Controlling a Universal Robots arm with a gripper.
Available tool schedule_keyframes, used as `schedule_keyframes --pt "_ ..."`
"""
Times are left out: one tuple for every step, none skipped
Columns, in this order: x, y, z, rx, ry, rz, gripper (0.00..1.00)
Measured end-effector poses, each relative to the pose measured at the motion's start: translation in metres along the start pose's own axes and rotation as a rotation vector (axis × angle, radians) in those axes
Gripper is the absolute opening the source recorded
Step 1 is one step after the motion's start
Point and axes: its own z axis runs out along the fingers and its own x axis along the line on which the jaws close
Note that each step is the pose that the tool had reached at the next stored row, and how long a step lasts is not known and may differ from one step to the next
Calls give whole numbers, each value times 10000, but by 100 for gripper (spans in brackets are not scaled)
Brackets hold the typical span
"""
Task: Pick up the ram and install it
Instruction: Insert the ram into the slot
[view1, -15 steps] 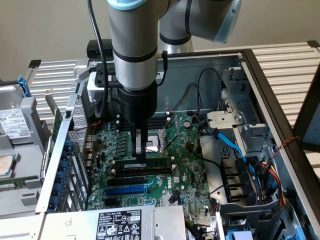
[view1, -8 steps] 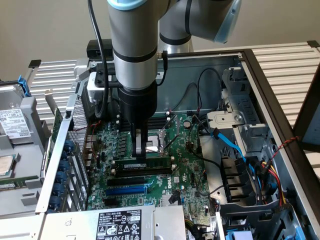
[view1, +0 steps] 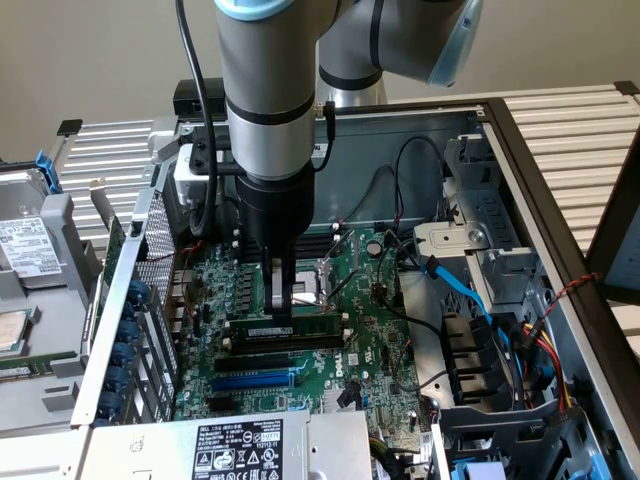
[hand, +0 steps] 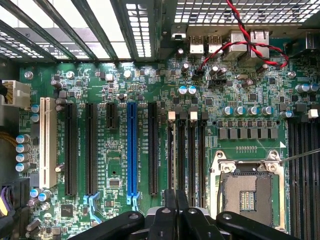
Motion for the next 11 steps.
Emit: schedule_keyframes --pt "0 0 0 0 0 0 12" --pt "0 0 0 0 0 0 12" --pt "0 0 0 1 -1 0 12" --pt "0 0 0 0 0 0 12" --pt "0 0 0 -1 2 0 12" --pt "0 0 1 -1 2 0 12" --pt "0 0 2 0 1 0 12" --pt "0 0 3 0 0 -1 12" --pt "0 0 3 0 0 0 12" --pt "0 0 3 0 0 0 12" --pt "0 0 3 1 0 0 12"
